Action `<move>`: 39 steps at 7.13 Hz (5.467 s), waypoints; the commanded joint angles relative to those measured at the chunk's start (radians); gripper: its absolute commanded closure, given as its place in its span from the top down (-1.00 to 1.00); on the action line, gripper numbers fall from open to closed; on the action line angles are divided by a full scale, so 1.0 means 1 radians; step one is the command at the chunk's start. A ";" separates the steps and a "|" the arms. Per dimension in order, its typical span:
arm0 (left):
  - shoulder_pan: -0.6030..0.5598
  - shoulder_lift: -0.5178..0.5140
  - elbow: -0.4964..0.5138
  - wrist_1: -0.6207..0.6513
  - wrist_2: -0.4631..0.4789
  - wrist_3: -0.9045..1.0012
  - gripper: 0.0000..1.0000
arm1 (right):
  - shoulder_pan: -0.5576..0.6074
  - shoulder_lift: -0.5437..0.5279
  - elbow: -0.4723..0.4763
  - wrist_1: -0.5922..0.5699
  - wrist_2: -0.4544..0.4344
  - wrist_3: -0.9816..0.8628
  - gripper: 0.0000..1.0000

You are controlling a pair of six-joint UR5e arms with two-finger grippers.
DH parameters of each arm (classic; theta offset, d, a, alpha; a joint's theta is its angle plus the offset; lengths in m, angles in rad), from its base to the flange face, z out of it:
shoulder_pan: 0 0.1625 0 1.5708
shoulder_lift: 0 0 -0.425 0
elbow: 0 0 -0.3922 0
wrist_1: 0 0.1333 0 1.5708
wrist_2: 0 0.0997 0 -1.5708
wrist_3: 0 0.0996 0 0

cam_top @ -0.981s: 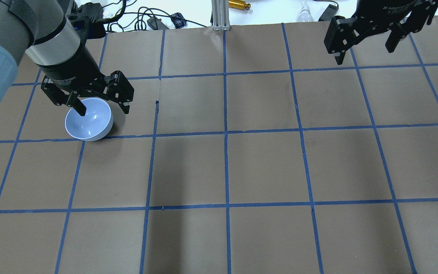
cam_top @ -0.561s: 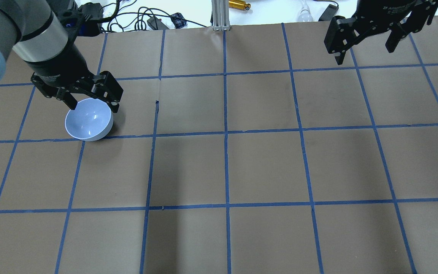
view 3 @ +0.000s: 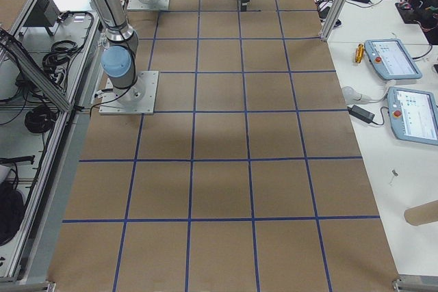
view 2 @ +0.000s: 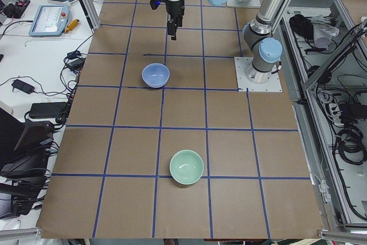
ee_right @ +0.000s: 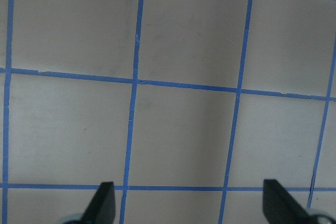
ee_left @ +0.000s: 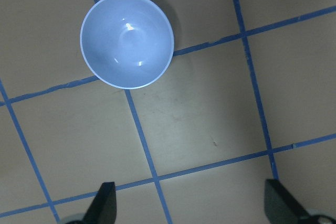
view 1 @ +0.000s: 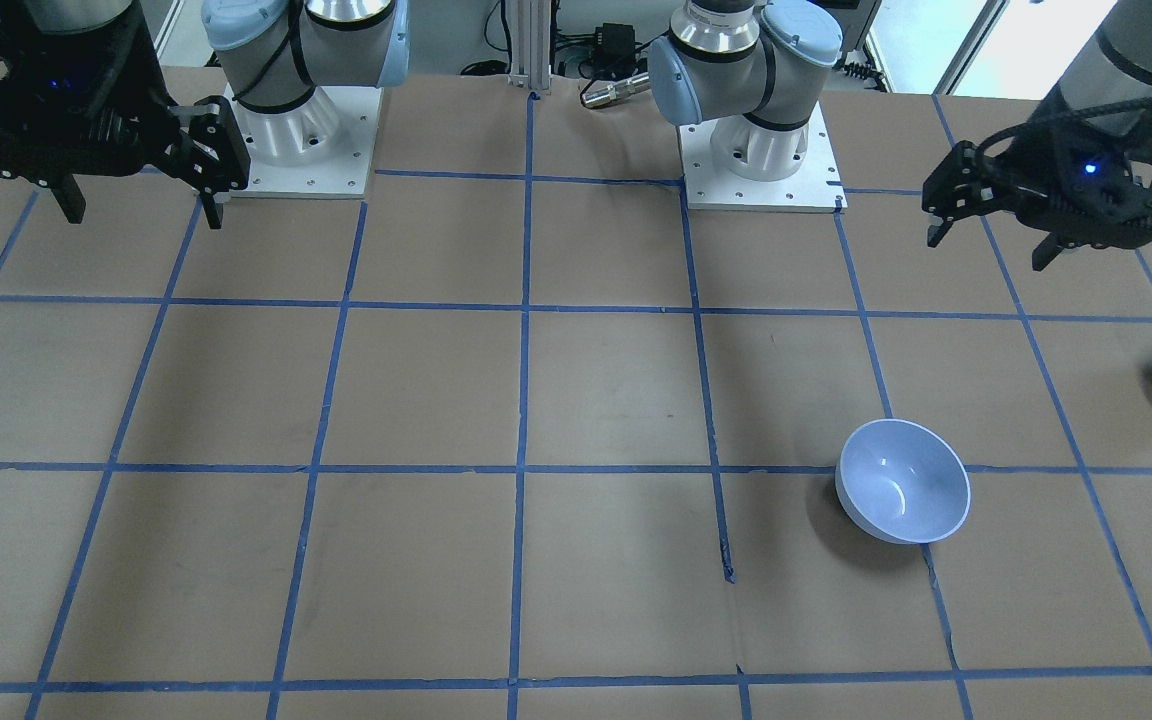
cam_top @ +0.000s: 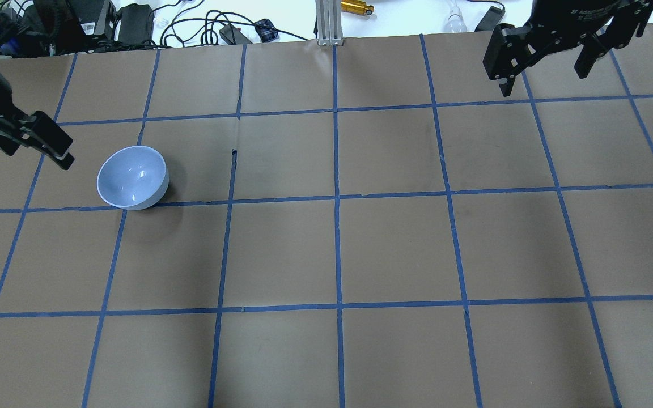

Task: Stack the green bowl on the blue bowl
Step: 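Move the left gripper away from the blue bowl toward the green bowl, then lower the left gripper over the pale green bowl's rim, then close the left gripper on the green bowl's rim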

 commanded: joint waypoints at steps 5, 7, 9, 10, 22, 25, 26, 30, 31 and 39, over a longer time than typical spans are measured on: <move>0.497 -0.080 -0.025 0.074 -0.006 0.802 1.00 | 0.000 0.000 0.000 0.000 0.000 0.000 1.00; 0.617 -0.158 -0.073 0.247 -0.011 1.068 1.00 | -0.002 0.000 0.000 0.000 0.000 0.000 1.00; 0.697 -0.241 -0.072 0.349 -0.003 1.382 1.00 | 0.000 0.000 0.000 0.000 0.000 0.000 1.00; 0.735 -0.281 -0.072 0.398 -0.008 1.479 1.00 | 0.000 0.000 0.000 0.000 0.000 0.000 1.00; 0.766 -0.600 -0.013 0.703 -0.083 1.779 1.00 | 0.000 0.000 0.000 0.000 0.000 0.000 1.00; 0.766 -0.573 -0.013 0.691 -0.055 1.762 1.00 | 0.000 0.000 0.000 0.000 0.000 0.000 1.00; 0.766 -0.566 -0.013 0.686 -0.057 1.753 1.00 | -0.002 0.000 0.000 0.000 0.000 0.000 1.00; 0.766 -0.592 -0.013 0.686 -0.057 1.748 1.00 | 0.000 0.000 0.000 0.000 0.000 0.000 1.00; 0.766 -0.594 -0.013 0.689 -0.057 1.748 0.88 | 0.000 0.000 0.000 0.000 0.000 0.000 1.00; 0.766 -0.602 -0.015 0.729 0.015 1.751 -1.00 | 0.000 0.000 0.000 0.000 0.000 0.000 1.00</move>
